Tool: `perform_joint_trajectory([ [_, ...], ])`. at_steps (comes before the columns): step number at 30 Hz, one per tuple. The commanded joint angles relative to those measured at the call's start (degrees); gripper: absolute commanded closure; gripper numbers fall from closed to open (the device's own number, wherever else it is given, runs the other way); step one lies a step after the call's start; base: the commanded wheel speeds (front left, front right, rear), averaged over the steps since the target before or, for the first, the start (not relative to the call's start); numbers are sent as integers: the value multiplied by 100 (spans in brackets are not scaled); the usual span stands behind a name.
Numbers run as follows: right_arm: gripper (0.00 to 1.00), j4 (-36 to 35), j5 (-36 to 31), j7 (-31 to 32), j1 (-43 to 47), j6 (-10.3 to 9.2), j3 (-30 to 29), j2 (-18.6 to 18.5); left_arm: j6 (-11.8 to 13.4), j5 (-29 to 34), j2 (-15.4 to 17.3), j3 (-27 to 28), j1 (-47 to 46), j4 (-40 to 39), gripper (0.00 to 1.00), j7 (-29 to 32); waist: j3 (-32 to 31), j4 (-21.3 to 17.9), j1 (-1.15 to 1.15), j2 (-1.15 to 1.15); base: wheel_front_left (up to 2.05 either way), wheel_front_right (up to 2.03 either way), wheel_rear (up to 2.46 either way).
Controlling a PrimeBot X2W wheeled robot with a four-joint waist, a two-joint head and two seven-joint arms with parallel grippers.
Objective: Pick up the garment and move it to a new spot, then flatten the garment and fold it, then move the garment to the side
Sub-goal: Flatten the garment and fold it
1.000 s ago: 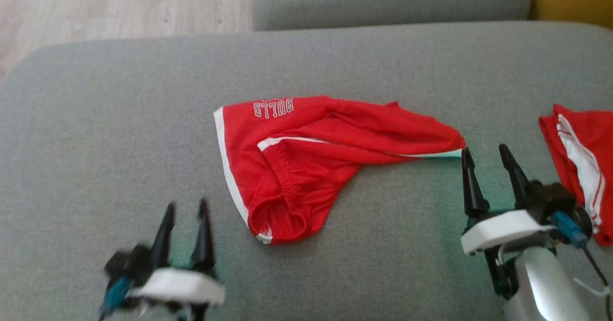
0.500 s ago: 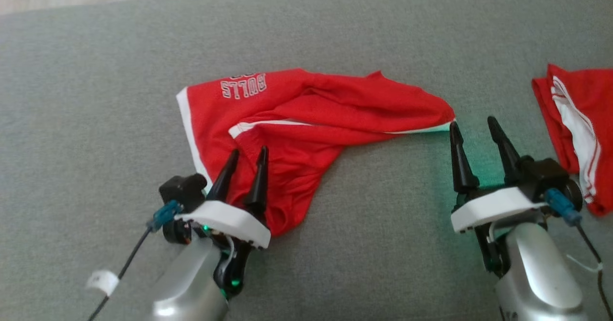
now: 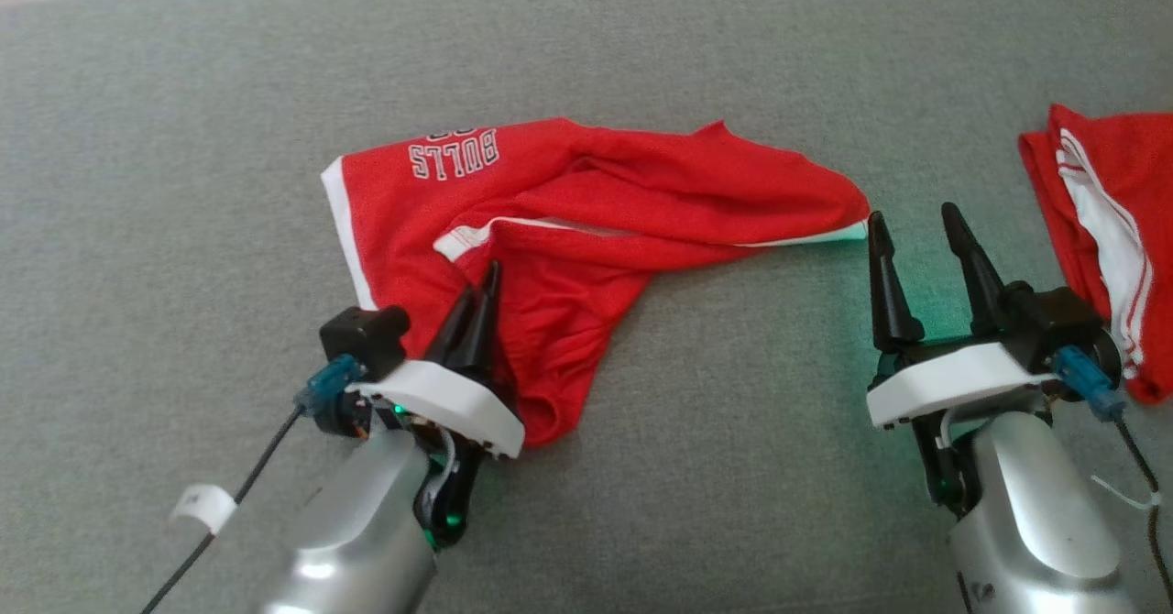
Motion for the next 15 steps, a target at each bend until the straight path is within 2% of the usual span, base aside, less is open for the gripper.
perform_joint_trajectory([
  [1,0,-144,42,-33,-110,-3,95,-5,-35,31,110,75,-18,-200,100,-29,-78,85,-1,0,0,0,0],
  [9,0,91,210,-33,218,-3,6,-5,-35,50,297,-359,568,-649,100,-29,-738,562,-1,0,0,0,0],
  [15,0,233,398,-33,381,-3,120,-5,-35,-192,662,-920,936,-445,100,-29,-1139,666,-1,0,0,0,0],
])
